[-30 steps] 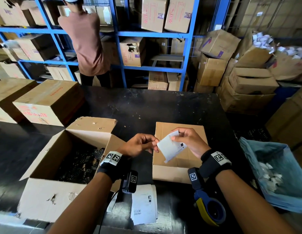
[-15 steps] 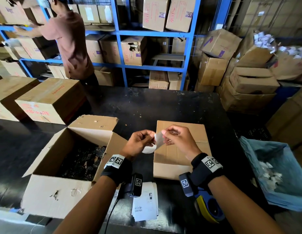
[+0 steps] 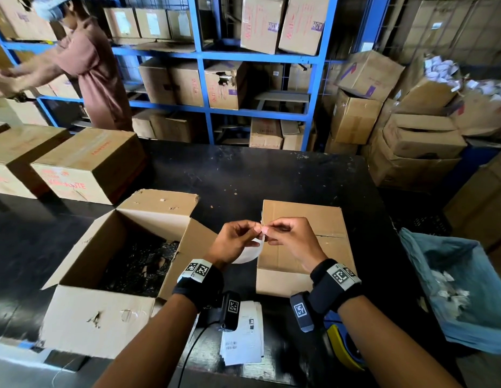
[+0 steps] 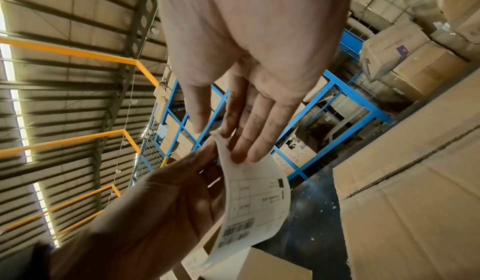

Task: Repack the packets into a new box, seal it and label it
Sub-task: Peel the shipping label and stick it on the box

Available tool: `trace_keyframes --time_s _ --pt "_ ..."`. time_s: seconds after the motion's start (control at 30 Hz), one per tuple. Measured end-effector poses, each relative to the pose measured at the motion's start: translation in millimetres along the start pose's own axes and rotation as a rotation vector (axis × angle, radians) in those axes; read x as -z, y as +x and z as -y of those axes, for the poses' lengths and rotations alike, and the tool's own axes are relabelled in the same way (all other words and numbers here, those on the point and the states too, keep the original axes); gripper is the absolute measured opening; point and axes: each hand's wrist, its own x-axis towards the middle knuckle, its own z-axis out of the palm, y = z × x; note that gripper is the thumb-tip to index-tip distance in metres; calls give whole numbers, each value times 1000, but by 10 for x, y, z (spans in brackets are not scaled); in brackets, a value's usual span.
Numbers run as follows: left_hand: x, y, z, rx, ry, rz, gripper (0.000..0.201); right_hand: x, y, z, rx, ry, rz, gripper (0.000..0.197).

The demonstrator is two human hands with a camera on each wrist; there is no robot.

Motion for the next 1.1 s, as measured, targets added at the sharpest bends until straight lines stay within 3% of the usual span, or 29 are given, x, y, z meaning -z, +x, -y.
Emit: trace_keyframes --time_s 0.13,0.37,0.53,0.83,1.1 --pt "-10 -9 12 7 -24 -3 21 -12 -23 8 -8 15 -2 24" --pt "4 -3 78 74 -110 -24 17 1 -2 -48 -96 130 -3 10" --pt "158 35 168 196 -394 -166 22 175 53 -53 -244 429 -90 8" --pt "570 107 396 263 -834 -400 23 731 157 -222 -283 692 -271 11" --pt "826 264 802 332 -905 -537 21 1099 223 -324 -312 716 -433 17"
